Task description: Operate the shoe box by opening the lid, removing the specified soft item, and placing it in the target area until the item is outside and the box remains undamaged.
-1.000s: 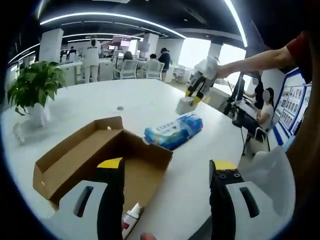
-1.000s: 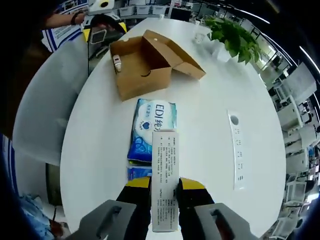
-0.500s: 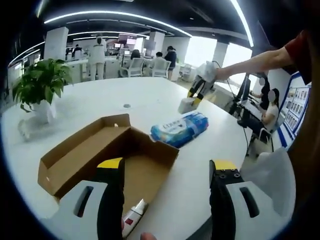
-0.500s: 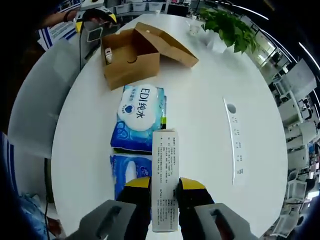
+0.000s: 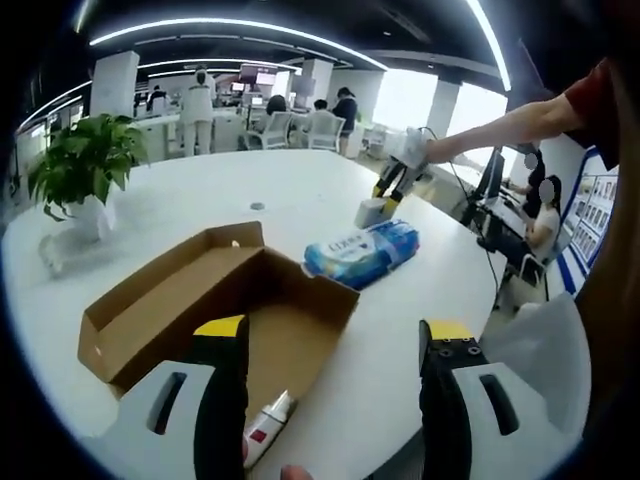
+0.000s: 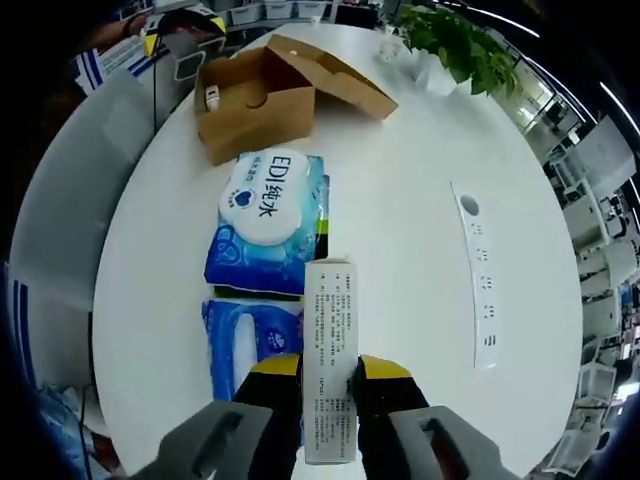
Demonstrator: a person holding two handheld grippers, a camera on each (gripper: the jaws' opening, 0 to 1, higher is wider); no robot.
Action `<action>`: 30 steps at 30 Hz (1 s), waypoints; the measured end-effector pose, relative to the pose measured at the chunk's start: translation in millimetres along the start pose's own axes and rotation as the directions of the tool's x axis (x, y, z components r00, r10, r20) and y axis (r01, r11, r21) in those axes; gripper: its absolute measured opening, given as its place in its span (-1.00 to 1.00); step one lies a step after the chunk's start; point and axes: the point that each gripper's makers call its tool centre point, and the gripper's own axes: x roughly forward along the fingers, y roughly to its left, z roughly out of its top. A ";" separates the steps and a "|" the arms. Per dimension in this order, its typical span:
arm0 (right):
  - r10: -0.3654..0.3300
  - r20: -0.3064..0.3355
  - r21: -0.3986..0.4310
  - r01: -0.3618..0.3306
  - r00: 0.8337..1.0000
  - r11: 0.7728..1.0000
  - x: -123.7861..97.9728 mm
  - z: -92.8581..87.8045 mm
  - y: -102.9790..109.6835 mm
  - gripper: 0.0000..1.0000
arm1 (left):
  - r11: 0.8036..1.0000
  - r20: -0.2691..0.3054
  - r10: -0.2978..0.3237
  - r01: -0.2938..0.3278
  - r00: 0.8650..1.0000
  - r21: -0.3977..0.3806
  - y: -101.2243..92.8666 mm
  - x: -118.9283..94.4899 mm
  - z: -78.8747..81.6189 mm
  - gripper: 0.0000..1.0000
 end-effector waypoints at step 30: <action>0.021 -0.028 0.018 -0.020 0.999 1.000 31.8 -17.2 -2.4 -0.69 | 1.000 -0.044 0.014 -0.014 0.999 -0.009 3.8 -1.1 -12.0 0.38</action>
